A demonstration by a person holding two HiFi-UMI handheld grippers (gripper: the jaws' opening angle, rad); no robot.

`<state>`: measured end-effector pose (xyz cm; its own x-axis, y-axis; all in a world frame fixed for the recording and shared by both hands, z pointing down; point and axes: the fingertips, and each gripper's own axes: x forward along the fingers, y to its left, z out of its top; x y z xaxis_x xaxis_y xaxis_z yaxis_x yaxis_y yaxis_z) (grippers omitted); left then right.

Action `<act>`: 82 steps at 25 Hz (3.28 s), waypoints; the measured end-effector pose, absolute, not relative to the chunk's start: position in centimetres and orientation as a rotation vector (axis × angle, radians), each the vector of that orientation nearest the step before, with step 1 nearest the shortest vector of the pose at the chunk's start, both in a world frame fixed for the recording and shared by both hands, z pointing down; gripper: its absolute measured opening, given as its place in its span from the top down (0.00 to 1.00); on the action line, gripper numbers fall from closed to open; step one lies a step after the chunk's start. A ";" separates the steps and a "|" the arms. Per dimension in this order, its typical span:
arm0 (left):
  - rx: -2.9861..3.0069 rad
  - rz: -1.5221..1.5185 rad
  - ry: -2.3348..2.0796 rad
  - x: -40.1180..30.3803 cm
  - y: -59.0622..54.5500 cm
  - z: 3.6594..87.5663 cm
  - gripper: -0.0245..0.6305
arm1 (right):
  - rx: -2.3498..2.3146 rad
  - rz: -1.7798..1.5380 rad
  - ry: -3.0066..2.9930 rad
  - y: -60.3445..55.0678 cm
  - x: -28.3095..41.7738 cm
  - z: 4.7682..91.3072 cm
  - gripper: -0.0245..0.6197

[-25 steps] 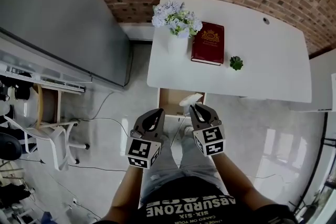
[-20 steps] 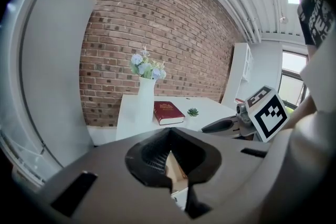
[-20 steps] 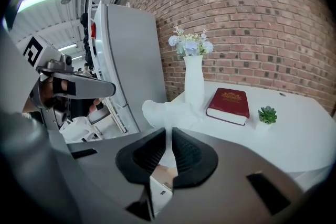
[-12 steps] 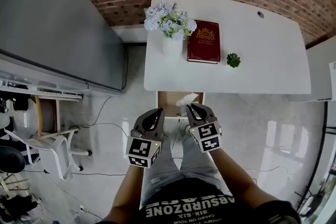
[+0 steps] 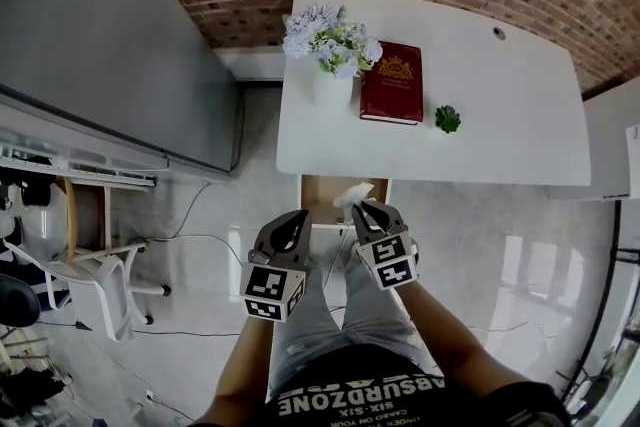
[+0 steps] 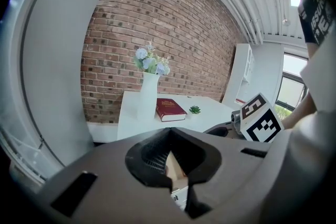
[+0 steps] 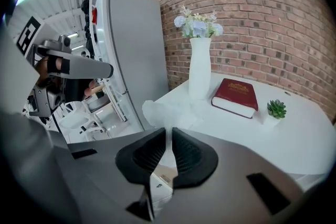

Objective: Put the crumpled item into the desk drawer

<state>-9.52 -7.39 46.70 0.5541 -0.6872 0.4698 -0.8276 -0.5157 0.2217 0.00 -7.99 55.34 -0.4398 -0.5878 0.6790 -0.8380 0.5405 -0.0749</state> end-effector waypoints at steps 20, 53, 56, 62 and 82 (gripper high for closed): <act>2.287 0.404 -1.330 -11.4 -5.6 47.8 0.95 | 0.964 0.419 -2.107 -7.5 -0.5 59.5 0.91; 2.229 0.437 -1.357 -12.0 -4.2 50.7 0.95 | 0.608 0.046 -1.883 -6.9 1.4 69.7 0.91; 2.222 0.444 -1.359 -12.3 -4.3 51.1 0.95 | 0.586 0.033 -1.852 -7.0 1.6 70.7 0.91; 2.223 0.446 -1.357 -12.4 -4.9 51.9 0.95 | 0.585 0.017 -1.816 -7.7 2.1 72.2 0.91; 2.252 0.455 -1.371 -11.8 -6.8 55.7 0.95 | 0.565 -0.012 -1.830 -9.1 1.5 76.8 0.91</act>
